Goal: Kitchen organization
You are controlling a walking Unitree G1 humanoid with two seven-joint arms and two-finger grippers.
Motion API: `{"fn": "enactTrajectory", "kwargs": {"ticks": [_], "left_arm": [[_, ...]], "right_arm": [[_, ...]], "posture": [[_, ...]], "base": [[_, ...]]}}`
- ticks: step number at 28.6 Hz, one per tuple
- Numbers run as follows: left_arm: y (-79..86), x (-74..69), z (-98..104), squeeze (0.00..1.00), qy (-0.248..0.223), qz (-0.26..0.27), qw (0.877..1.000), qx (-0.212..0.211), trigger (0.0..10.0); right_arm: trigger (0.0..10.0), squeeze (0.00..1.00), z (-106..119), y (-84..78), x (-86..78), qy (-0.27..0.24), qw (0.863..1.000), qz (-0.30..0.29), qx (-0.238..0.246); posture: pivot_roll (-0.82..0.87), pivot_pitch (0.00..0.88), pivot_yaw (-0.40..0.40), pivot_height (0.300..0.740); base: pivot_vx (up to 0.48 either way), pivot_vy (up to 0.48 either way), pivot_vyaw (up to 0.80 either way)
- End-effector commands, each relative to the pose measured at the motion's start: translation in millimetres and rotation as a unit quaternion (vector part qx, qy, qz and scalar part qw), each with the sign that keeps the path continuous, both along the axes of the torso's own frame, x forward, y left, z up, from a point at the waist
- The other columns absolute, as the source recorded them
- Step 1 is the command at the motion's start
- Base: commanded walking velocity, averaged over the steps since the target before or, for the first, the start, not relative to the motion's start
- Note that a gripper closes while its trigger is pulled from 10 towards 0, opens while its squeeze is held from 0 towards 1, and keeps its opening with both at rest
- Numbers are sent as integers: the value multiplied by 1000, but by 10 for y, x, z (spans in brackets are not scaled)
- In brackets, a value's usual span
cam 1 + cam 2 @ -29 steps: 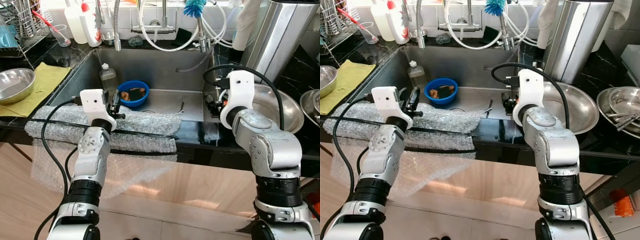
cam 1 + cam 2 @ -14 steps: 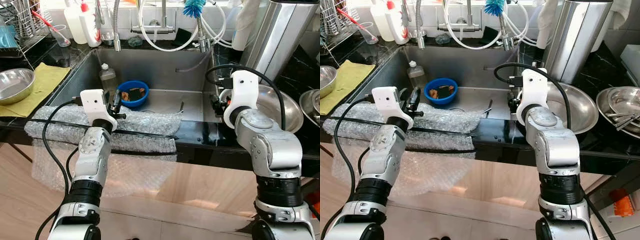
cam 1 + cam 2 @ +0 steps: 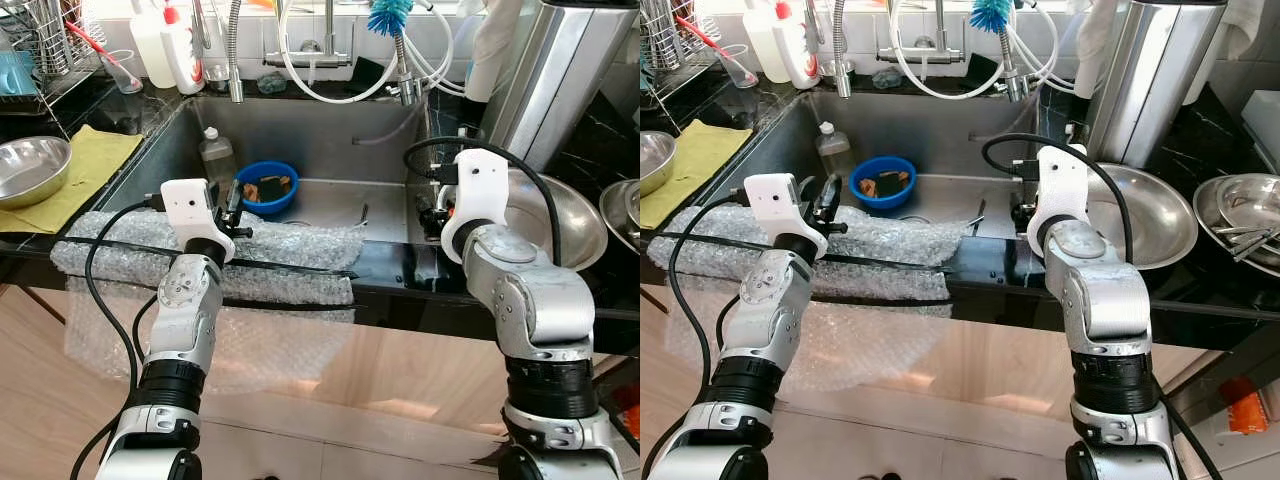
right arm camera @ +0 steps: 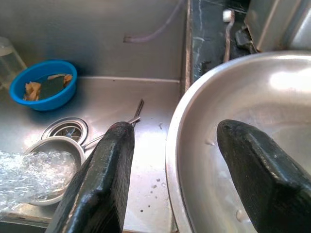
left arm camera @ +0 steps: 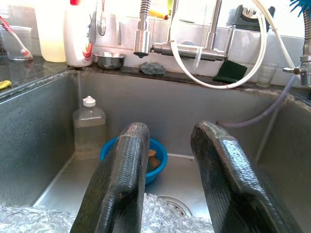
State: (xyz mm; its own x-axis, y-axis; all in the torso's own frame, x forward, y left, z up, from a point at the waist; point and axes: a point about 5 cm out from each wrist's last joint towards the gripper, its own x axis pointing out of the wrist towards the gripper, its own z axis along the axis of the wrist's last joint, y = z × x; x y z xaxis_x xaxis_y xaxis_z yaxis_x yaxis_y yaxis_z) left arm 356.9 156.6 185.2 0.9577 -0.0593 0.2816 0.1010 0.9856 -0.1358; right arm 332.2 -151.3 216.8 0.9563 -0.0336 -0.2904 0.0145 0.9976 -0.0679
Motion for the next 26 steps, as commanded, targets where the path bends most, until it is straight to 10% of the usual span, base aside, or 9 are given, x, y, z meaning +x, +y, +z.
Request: {"fn": "enactTrajectory", "kwargs": {"ticks": [1,19,21,22,26], "left_arm": [[17,-4,-42,0,9,0,1000,2,10000],[34,-3,-46,0,11,4,1000,1,10000],[32,-4,-50,0,12,3,1000,0,10000],[33,-5,-52,0,13,3,1000,1,10000],[35,-6,-56,0,14,2,1000,1,10000]], "right_arm": [[10000,0,-13,-14,-4,6,1000,-11,2],[10000,0,-71,63,30,21,1000,-4,18],[9137,0,-77,64,31,22,1000,-2,18],[0,0,-79,67,30,22,1000,-1,19],[0,0,-83,70,29,24,999,0,21]], "posture": [[-136,81,34,740],[-131,95,30,740],[-131,95,30,740],[-131,102,31,740],[-131,105,31,740]], "base": [[0,0,0],[0,0,0],[0,0,0],[0,0,0],[0,0,0]]}}
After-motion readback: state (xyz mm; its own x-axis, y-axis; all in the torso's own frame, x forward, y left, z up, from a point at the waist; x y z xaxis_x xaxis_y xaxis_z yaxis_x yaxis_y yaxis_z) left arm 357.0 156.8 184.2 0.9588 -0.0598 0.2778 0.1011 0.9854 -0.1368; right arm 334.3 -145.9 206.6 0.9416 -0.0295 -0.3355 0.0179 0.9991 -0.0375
